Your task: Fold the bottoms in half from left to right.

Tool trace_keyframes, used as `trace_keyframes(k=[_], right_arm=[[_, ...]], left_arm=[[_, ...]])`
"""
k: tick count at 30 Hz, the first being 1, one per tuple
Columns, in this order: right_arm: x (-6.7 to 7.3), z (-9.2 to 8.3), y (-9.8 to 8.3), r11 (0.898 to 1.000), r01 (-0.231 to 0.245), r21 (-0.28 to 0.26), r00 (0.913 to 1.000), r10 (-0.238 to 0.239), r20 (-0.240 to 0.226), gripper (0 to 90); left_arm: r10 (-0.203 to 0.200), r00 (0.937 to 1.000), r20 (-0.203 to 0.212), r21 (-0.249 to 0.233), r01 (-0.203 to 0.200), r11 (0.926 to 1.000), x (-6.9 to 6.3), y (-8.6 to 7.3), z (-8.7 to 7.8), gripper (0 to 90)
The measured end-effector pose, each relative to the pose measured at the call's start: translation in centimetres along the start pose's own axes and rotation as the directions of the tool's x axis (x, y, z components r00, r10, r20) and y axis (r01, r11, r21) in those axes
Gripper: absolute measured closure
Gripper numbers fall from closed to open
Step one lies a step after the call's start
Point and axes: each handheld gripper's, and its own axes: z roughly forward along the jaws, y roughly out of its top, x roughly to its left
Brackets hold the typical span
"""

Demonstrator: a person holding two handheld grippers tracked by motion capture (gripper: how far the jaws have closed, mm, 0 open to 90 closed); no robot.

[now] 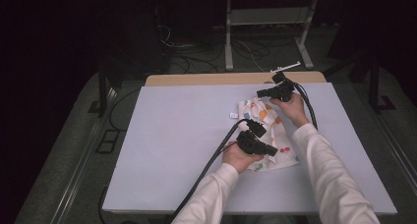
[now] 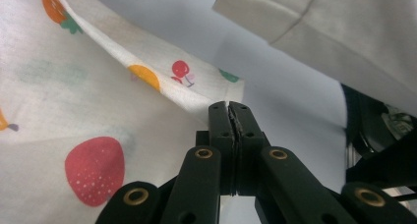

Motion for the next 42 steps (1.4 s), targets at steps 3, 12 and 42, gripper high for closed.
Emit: trace_keyframes(k=[3,12,42], right_arm=[[-0.2,0.0,-0.2,1.0,0.0,-0.003,1.0,0.0,0.002,88.9],[-0.3,-0.1,-0.4,0.999,0.021,0.025,0.9992,-0.021,0.034,88.9],[-1.7,-0.6,-1.1,1.0,-0.016,-0.004,0.9992,0.016,0.036,86.6]], left_arm=[[0.01,0.9999,0.012,0.007,-0.011,0.9999,-0.3,0.2,0.8,88.2],[-0.013,0.9999,0.011,0.013,0.013,0.9998,-0.6,1.1,2.7,88.2],[-0.062,0.9973,0.038,-0.016,0.063,0.9979,0.4,1.6,6.1,87.6]])
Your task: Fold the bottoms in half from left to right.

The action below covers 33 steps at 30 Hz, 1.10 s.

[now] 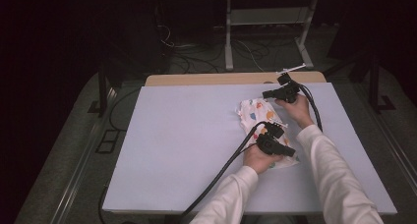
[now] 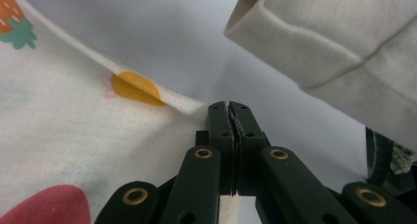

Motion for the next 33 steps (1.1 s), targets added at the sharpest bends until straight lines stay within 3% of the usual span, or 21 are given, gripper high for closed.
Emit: trace_keyframes(k=[4,6,10,14,17,19,22,26,33], right_arm=[[-0.2,-0.4,-0.3,0.999,-0.03,-0.023,0.9995,0.03,0.006,77.3],[-0.1,-0.7,-0.5,0.999,-0.02,-0.031,0.999,0.021,0.038,69.8],[-0.1,-1.5,-0.7,0.998,-0.025,-0.059,0.9977,0.029,0.062,56.7],[0.1,-2.3,-0.8,0.997,-0.025,-0.076,0.9975,0.03,0.064,38.5],[0.4,-2.7,-1.0,0.996,-0.025,-0.084,0.9958,0.032,0.086,25.5],[0.5,-3.0,-1.2,0.996,-0.025,-0.085,0.9966,0.032,0.076,14.8],[0.6,-3.4,-1.4,0.994,-0.034,-0.101,0.9969,0.041,0.067,12.0],[0.8,-3.8,-1.8,0.993,-0.047,-0.11,0.9974,0.052,0.049,0.5],[1.1,-4.6,-2.2,0.99,-0.058,-0.131,0.9975,0.063,0.033,0.0]], left_arm=[[0.008,0.9998,0.018,-0.005,-0.007,1.0,-0.1,0.0,0.0,85.2],[0.004,0.9994,0.035,-0.011,-0.004,0.9999,-0.2,0.0,0.0,81.1],[0.029,0.9993,0.024,-0.019,-0.029,0.9994,-0.7,-0.1,-0.1,64.3],[0.019,0.9996,0.02,-0.064,-0.017,0.9978,-0.9,-0.3,-0.8,46.6],[0.008,0.9998,0.019,-0.098,-0.006,0.9952,-0.7,-0.4,-1.6,37.8],[0.006,0.9999,0.012,-0.119,-0.005,0.9928,-0.6,-0.6,-2.3,34.4],[0.012,0.9999,-0.006,-0.148,-0.012,0.989,-0.4,-0.9,-3.2,27.8],[0.02,0.9998,-0.009,-0.172,-0.021,0.9849,-0.2,-1.2,-4.4,17.7],[0.058,0.9959,-0.069,-0.206,-0.072,0.976,-0.1,-1.4,-6.1,4.5]])
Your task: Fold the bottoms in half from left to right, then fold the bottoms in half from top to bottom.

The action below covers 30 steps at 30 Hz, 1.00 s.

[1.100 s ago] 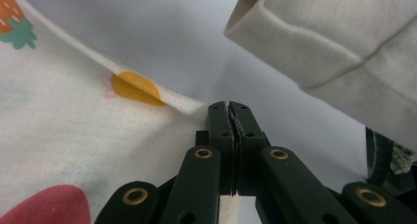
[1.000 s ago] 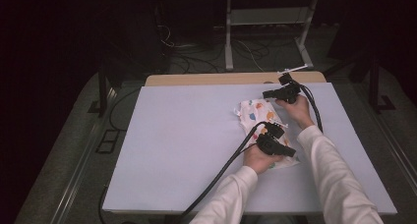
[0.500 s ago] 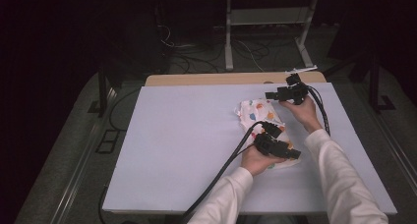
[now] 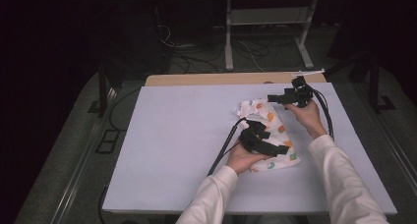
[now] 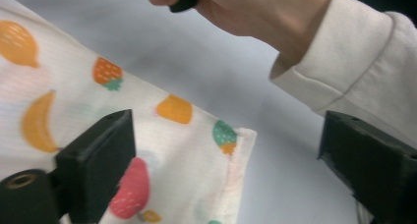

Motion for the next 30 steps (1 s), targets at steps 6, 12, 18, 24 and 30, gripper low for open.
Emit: trace_keyframes(k=[6,12,18,24,30], right_arm=[[0.3,-0.4,0.1,1.0,0.01,-0.008,0.9999,-0.011,-0.01,0.0],[0.5,-0.7,0.2,1.0,0.016,-0.018,0.9996,-0.017,-0.023,0.0],[0.7,-1.1,0.0,0.999,0.029,-0.012,0.9991,-0.03,-0.029,0.0],[0.5,-1.4,-0.2,1.0,0.016,0.001,0.9994,-0.015,-0.031,0.0],[0.3,-1.6,-0.3,1.0,0.018,0.011,0.9993,-0.018,-0.033,0.0]], left_arm=[[0.015,0.9994,-0.031,-0.034,-0.016,0.9993,0.2,0.3,-0.6,1.0],[0.045,0.9964,-0.071,-0.022,-0.047,0.9987,0.7,0.4,-1.2,0.0],[0.057,0.9941,-0.092,-0.021,-0.059,0.998,1.5,0.8,-2.1,0.0],[0.074,0.9894,-0.125,-0.017,-0.076,0.9969,2.3,1.2,-3.1,0.0],[0.085,0.9848,-0.152,-0.018,-0.089,0.9959,3.2,1.8,-4.3,0.0]])
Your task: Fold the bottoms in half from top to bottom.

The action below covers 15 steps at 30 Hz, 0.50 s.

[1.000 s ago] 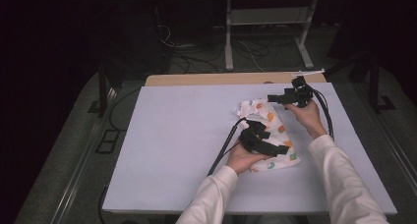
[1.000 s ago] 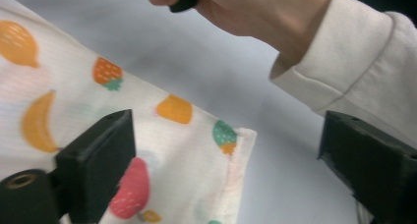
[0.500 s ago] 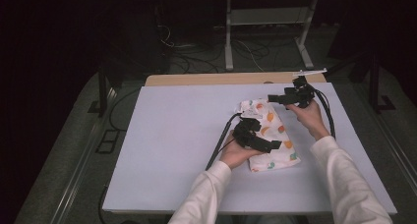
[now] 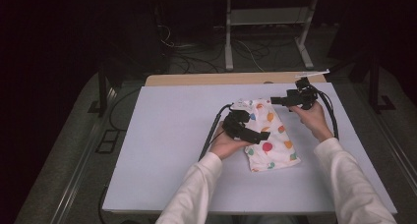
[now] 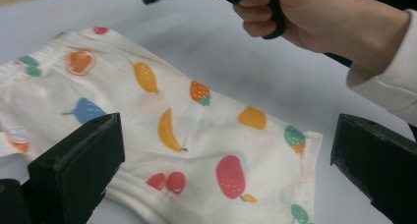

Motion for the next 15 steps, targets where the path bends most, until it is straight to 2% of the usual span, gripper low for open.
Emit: trace_keyframes(k=[4,15], right_arm=[[0.0,-0.3,0.0,1.0,0.006,-0.009,1.0,-0.006,0.007,0.0],[0.1,-0.7,0.1,1.0,0.011,-0.001,0.9999,-0.011,0.005,0.0]], left_arm=[[0.012,0.9997,-0.023,0.017,-0.012,0.9998,0.9,0.3,-0.3,0.0],[-0.001,0.9987,-0.052,0.02,0.002,0.9998,3.2,1.3,-1.2,0.0]])
